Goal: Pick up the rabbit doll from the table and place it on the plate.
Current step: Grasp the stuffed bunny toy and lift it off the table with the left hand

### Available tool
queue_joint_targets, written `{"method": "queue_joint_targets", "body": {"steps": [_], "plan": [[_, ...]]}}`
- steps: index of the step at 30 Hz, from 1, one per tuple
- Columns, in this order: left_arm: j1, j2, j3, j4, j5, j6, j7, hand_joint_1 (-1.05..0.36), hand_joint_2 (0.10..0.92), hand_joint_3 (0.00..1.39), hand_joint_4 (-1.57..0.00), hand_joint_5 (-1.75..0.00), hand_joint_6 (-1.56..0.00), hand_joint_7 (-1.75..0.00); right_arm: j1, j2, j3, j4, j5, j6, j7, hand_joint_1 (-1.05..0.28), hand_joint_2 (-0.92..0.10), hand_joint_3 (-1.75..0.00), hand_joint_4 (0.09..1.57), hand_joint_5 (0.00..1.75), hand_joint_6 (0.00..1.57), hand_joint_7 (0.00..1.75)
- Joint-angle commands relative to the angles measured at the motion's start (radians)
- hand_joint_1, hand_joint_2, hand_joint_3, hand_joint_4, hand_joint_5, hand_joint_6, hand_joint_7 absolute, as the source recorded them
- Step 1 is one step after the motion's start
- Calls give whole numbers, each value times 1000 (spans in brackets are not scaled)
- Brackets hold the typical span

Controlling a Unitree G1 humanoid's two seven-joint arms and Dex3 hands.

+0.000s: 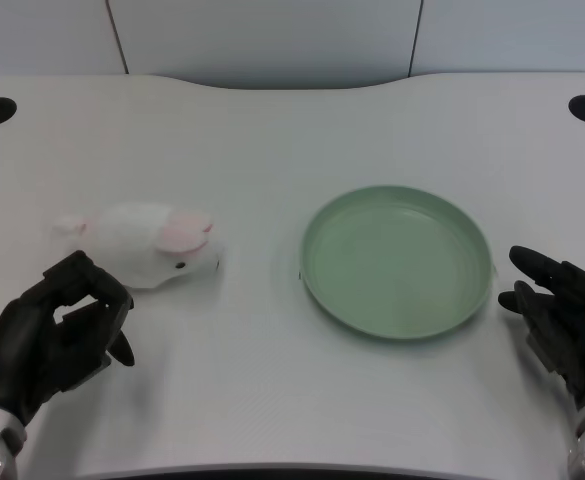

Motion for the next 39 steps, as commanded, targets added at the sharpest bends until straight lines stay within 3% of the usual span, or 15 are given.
{"method": "queue_joint_targets", "body": {"steps": [1, 4, 7, 9, 13, 16, 17, 20, 24, 30, 31, 33, 35, 38, 39], "plan": [[-25, 66, -31, -101, 59, 9, 2, -617, 921, 561, -643, -1746, -471, -1535, 10, -11, 2, -8, 6, 7, 5, -364, -921, -287, 597, 915, 918, 0], [-66, 156, -74, -161, 170, 9, -3, -582, 921, 498, -498, -1746, -443, -1298, 11, -19, 13, -7, -14, 10, -14, -357, -921, -276, 599, 917, 915, 2], [-137, 230, -108, -155, 247, -22, -14, -549, 921, 395, -438, -1740, -456, -1007, 7, -13, 1, -2, 5, 10, 2, -336, -921, -281, 605, 909, 923, 6], [-182, 281, -136, -161, 327, -27, 3, -579, 921, 268, -427, -1594, -460, -739, 5, -8, -3, 0, 10, 3, 4, -330, -921, -283, 606, 902, 933, 12], [-274, 381, -201, -159, 546, -91, 81, -697, 921, 194, -130, -1166, -351, -361, 2, -3, -16, 4, 27, -13, 27, -333, -921, -255, 628, 920, 940, 15], [-324, 424, -243, -179, 665, -65, 103, -758, 919, 167, -17, -858, -278, -212, 5, -6, -11, 2, 21, -17, 30, -341, -921, -252, 634, 943, 938, 13], [-338, 432, -256, -182, 692, -58, 106, -768, 920, 136, -8, -737, -261, -173, 6, -8, -9, 3, 18, -16, 28, -344, -921, -252, 632, 947, 937, 12], [-417, 455, -320, -150, 776, -36, 80, -858, 921, 85, 0, -384, -176, -70, 9, -14, 2, 5, -4, -7, -7, -335, -921, -240, 632, 948, 939, 13], [-520, 456, -411, -67, 853, 7, 33, -975, 921, 66, 1, -165, -129, -24, 12, -9, 8, -1, -18, -5, -41, -329, -921, -222, 643, 938, 936, 11], [-632, 426, -515, 87, 905, 63, -3, -1032, 910, 27, -1, -83, -103, -5, 14, -4, 12, -6, -15, -1, -48, -341, -921, -228, 637, 934, 939, 11], [-656, 406, -536, 147, 914, 74, 1, -1035, 910, 22, -1, -80, -98, -4, 17, -2, 12, -10, -9, -6, -36, -346, -921, -228, 632, 948, 935, 9], [-695, 371, -572, 260, 930, 83, 30, -1044, 905, 15, -7, -75, -92, -4, 24, 1, 19, -20, -15, -8, -46, -363, -921, -226, 626, 993, 927, 5], [-732, 330, -606, 388, 944, 80, 81, -1047, 896, 8, -17, -78, -100, -9, 29, -2, 21, -23, -14, -13, -43, -377, -921, -230, 617, 1006, 918, 2], [-787, 277, -658, 558, 968, 78, 148, -1048, 888, 3, -26, -84, -109, -13, 35, 3, 15, -32, 6, -11, -21, -360, -921, -239, 589, 1002, 922, 5], [-805, 259, -673, 610, 973, 82, 164, -1048, 890, 4, -23, -82, -105, -11, 39, 1, 20, -37, -2, -9, -32, -355, -921, -243, 582, 999, 924, 6]]}}
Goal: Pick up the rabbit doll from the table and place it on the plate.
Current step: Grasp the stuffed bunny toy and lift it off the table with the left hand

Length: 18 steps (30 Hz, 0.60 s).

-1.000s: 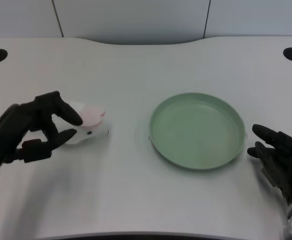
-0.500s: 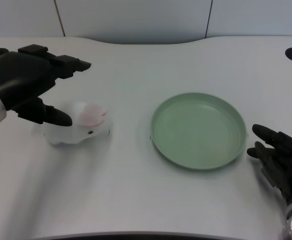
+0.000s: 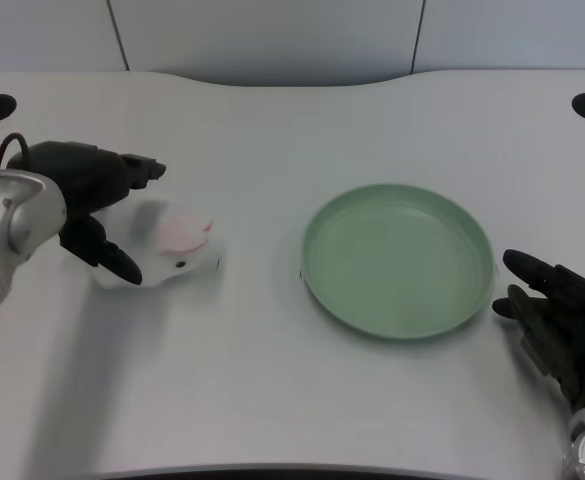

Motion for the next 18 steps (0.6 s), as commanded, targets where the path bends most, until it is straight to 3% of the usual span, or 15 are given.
{"method": "queue_joint_targets", "body": {"steps": [1, 4, 5, 9, 13, 16, 18], "plan": [[-64, -42, -47, 151, 22, 4, 60, -1048, 888, 3, -18, -80, -105, -10, 22, -12, 3, -16, -3, -3, -17, -343, -921, -254, 576, 993, 922, 5], [-98, -83, -76, 258, 30, 13, 109, -1046, 880, 0, -19, -82, -107, -10, 35, -20, 15, -30, -10, 0, -9, -332, -921, -286, 576, 987, 902, 2], [-108, -96, -95, 288, 42, 20, 125, -1045, 884, 3, -15, -77, -103, -8, 39, -21, 14, -32, -3, -5, 1, -330, -921, -288, 579, 988, 901, 2], [-136, -132, -153, 363, 71, 40, 174, -1048, 906, 11, 0, -38, -69, 0, 47, -30, 20, -24, -7, -27, 8, -348, -921, -298, 572, 981, 900, 2], [-155, -159, -183, 400, 78, 62, 217, -1034, 909, 7, 1, -1, -36, 0, 50, -25, 16, -26, 1, -30, 13, -345, -921, -307, 582, 979, 908, 6], [-165, -172, -197, 419, 77, 84, 241, -1014, 889, 1, 1, 1, -43, -7, 51, -20, 15, -24, -2, -37, -2, -328, -921, -304, 592, 978, 922, 12], [-165, -170, -205, 425, 77, 85, 276, -963, 856, 0, -36, -20, -76, -22, 52, -16, 9, -20, 11, -52, 18, -315, -921, -309, 589, 966, 920, 11]]}}
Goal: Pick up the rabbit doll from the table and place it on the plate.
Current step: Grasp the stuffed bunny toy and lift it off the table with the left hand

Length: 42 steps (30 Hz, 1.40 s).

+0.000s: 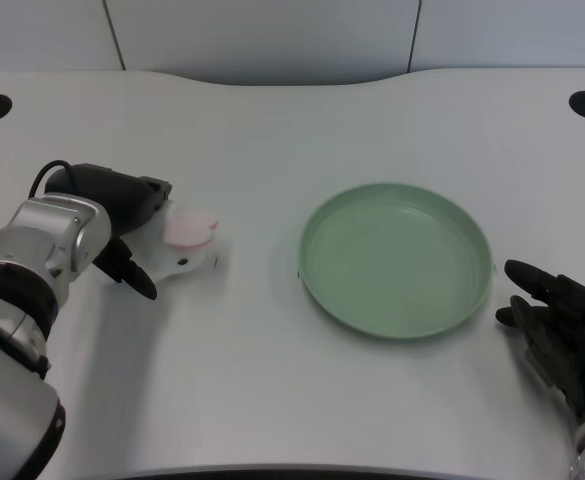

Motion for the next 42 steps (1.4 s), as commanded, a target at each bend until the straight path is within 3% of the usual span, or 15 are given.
{"method": "queue_joint_targets", "body": {"steps": [1, 3, 6, 8, 10, 12, 14, 18, 22, 25, 27, 29, 35, 39, 42], "plan": [[-11, 10, -16, 17, 12, 8, 62, -949, 847, 0, -47, -26, -85, -25, 18, -3, -12, 0, 21, -28, 17, -311, -921, -311, 588, 964, 919, 11], [-8, 14, -27, 21, 16, 4, 100, -862, 809, 0, -101, -58, -136, -45, 20, -5, -16, 7, 25, -47, 30, -303, -921, -316, 586, 960, 912, 7], [-4, 16, -39, 28, 23, 14, 150, -759, 766, 0, -205, -125, -243, -82, 20, -8, -18, 17, 20, -62, 24, -301, -921, -319, 602, 967, 912, 7], [-9, 16, -50, 34, 29, 25, 154, -688, 753, 0, -246, -163, -309, -100, 20, 2, -30, 19, 36, -65, 26, -309, -921, -306, 619, 975, 920, 11], [-13, 16, -57, 37, 31, 31, 149, -652, 749, 0, -257, -185, -337, -100, 20, 4, -34, 22, 37, -68, 21, -311, -921, -296, 633, 980, 926, 13], [-17, 18, -66, 39, 40, 36, 145, -667, 744, 0, -256, -203, -342, -91, 25, -2, -22, 23, 5, -69, -20, -311, -921, -295, 635, 975, 929, 15], [-19, 21, -70, 42, 44, 35, 137, -699, 739, 0, -251, -219, -338, -80, 33, -4, -17, 19, -10, -68, -41, -303, -921, -294, 635, 966, 929, 14], [-13, 15, -66, 45, 38, 39, 118, -727, 732, 0, -258, -259, -350, -71, 44, -1, -13, 17, -13, -88, -55, -280, -921, -286, 663, 945, 928, 13], [-1, 3, -58, 45, 29, 53, 121, -705, 723, 0, -242, -434, -431, -75, 53, -2, -11, 19, -2, -105, -40, -279, -921, -288, 686, 899, 921, 7], [7, -3, -39, 46, 7, 53, 117, -651, 724, 1, -208, -555, -480, -76, 58, 2, -7, 12, -7, -100, -59, -275, -921, -292, 686, 881, 917, 5], [10, -4, -34, 46, -1, 51, 116, -662, 727, 2, -153, -538, -438, -47, 59, 1, -6, 13, -8, -103, -61, -266, -921, -294, 695, 874, 919, 5], [8, -7, -31, 47, -9, 52, 115, -689, 731, 2, -126, -505, -385, -16, 58, 1, -10, 17, 3, -107, -42, -271, -921, -296, 708, 873, 920, 6], [-7, -15, -15, 45, -31, 36, 87, -742, 746, 6, -90, -455, -301, 0, 58, 4, -15, 18, 12, -105, -33, -284, -921, -291, 716, 867, 925, 7], [-15, -20, 12, 40, -64, 9, 61, -722, 748, 4, -80, -458, -295, -2, 58, 1, -9, 11, -1, -95, -50, -285, -921, -294, 718, 865, 925, 7], [-16, -24, 22, 39, -74, 1, 52, -726, 753, 4, -81, -464, -294, -2, 57, 2, -13, 13, 6, -98, -42, -291, -921, -290, 709, 857, 928, 8]]}}
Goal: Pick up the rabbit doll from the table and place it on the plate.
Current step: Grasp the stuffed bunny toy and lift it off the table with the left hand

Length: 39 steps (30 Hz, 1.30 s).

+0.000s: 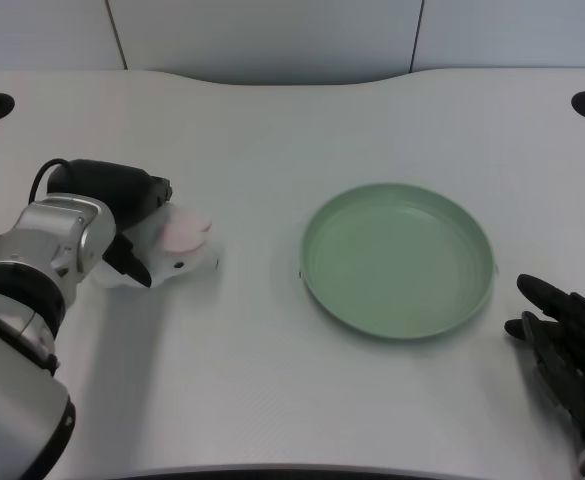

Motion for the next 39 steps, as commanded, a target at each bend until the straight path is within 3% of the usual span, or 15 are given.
{"method": "queue_joint_targets", "body": {"steps": [1, 4, 8, 14, 16, 21, 22, 24, 26, 29, 31, 34, 36, 37, 39], "plan": [[-8, -1, 12, 0, -16, -3, -21, -735, 754, 4, -61, -456, -279, 0, 8, -10, -10, 0, 11, -7, 7, -291, -921, -289, 708, 855, 927, 8], [-7, -1, 15, 0, -18, -6, -22, -739, 749, 1, -31, -439, -248, 0, 10, -9, -11, -1, 13, -10, 12, -298, -921, -288, 706, 850, 924, 5], [-6, 0, 14, 1, -17, -9, -23, -740, 749, 2, -15, -418, -220, 0, 12, -11, -6, -4, 1, -12, 1, -292, -921, -291, 718, 851, 922, 4], [-1, -5, -19, 5, 15, 24, -18, -734, 735, 0, -120, -496, -317, -45, 15, -3, -14, -9, 18, -14, 12, -290, -921, -283, 731, 855, 936, 11], [0, -8, -32, 5, 28, 36, -15, -709, 739, 0, -70, -628, -353, -57, 19, -1, -19, -10, 31, -20, 34, -282, -921, -284, 718, 851, 929, 7], [11, -10, -44, 5, 38, 43, 5, -609, 732, 0, -103, -813, -473, -123, 38, 7, -21, -25, 30, -27, 31, -299, -921, -273, 707, 843, 928, 6], [14, -9, -40, 5, 33, 36, 13, -588, 730, 0, -116, -895, -503, -159, 38, 3, -22, -19, 31, -33, 39, -296, -921, -272, 708, 844, 928, 6], [17, -9, -36, 6, 29, 29, 24, -506, 728, 0, -153, -1254, -437, -750, 37, 1, -25, -14, 33, -39, 47, -307, -921, -273, 709, 842, 928, 6], [14, -10, -36, 8, 29, 27, 23, -452, 742, 4, -229, -1340, -432, -1022, 39, 5, -25, -19, 28, -34, 35, -311, -921, -268, 717, 842, 932, 7], [18, -7, -31, 7, 26, 3, 54, -371, 764, 4, -481, -1342, -430, -1166, 44, 8, -19, -32, 14, -23, 12, -299, -921, -272, 708, 832, 931, 6], [21, -7, -23, 7, 20, -5, 79, -343, 774, 3, -490, -1405, -386, -1296, 43, 5, -14, -30, 1, -22, -5, -294, -921, -274, 708, 830, 930, 6], [19, -8, -27, 9, 26, -6, 101, -321, 803, 9, -453, -1462, -354, -1340, 38, 4, -19, -23, 11, -22, 10, -279, -921, -280, 713, 825, 925, 3], [15, -6, -34, 9, 34, -4, 114, -311, 853, 19, -479, -1532, -406, -1526, 34, 3, -21, -20, 16, -20, 16, -279, -921, -279, 722, 822, 926, 3], [12, -5, -37, 9, 37, -3, 116, -311, 866, 18, -492, -1511, -425, -1518, 33, 3, -21, -19, 13, -20, 11, -279, -921, -279, 723, 820, 926, 3], [13, 0, -30, 7, 30, -7, 126, -313, 903, 22, -516, -1266, -527, -1199, 31, 4, -21, -21, 12, -16, 7, -279, -921, -273, 734, 821, 930, 5]]}}
